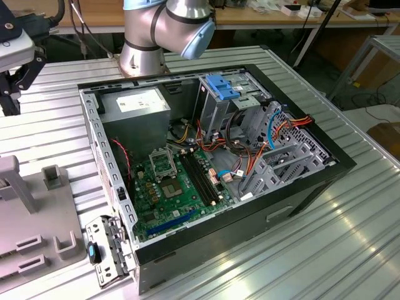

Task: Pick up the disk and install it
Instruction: 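Reach for the disk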

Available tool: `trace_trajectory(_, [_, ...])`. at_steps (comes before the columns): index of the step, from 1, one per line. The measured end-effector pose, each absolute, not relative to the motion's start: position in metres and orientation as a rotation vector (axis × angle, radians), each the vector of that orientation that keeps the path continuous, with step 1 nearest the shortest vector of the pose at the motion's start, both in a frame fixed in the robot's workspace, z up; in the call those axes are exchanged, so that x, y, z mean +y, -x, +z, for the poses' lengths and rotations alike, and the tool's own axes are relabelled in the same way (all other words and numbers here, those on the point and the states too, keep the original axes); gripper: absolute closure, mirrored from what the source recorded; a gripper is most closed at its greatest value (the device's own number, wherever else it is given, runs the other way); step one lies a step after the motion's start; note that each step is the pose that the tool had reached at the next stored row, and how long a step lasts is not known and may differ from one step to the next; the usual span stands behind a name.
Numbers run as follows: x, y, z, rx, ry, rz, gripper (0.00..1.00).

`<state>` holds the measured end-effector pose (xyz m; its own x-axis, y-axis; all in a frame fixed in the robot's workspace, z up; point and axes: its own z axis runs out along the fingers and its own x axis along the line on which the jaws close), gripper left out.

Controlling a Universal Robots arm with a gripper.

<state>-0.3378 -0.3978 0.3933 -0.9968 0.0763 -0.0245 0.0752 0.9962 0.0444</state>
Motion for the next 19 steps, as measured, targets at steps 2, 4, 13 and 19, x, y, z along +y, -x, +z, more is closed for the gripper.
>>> trace_trajectory(2, [-0.398,0.341,0.393,3.112,-0.118,0.068,0.89])
trace_trajectory(4, [-0.398,0.345,0.393,3.113,-0.118,0.067,0.89])
trace_trajectory(13, [-0.398,0.360,0.393,3.112,-0.118,0.068,0.89])
trace_trajectory(19, [-0.395,0.368,0.393,3.113,-0.118,0.068,0.89])
